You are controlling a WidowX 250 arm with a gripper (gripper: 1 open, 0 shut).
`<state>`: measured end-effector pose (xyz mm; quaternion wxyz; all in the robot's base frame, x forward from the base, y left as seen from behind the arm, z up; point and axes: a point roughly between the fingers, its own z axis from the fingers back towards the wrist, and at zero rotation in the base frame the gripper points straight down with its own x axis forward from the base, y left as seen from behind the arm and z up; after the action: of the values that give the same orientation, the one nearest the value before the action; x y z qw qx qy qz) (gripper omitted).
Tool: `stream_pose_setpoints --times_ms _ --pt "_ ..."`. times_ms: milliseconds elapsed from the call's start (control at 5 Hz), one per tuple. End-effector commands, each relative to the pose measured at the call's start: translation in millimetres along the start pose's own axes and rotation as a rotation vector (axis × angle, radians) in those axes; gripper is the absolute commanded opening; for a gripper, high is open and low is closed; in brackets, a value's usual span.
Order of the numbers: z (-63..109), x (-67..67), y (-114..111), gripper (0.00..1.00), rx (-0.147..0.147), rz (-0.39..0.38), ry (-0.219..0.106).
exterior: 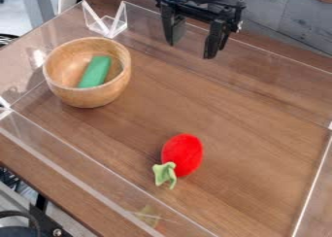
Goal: Remove the green stick from the brown bowl and put it on the table
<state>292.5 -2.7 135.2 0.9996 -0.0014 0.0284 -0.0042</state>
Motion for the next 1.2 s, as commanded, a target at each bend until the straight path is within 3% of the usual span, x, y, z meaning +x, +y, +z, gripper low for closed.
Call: stream_pose_setpoints --times_ms 0,200,600,1000 --pt "-10.1 -9.3 3 1.00 0.001 -0.030 0.026" --pt "-15.5 -27.9 27 1.00 -0.004 -0.047 0.024" --pt "0.1 -47.5 94 1.00 -0.024 -0.073 -0.075" --pt "-1.5 -38.9 114 1.00 -0.065 0.017 -0.112"
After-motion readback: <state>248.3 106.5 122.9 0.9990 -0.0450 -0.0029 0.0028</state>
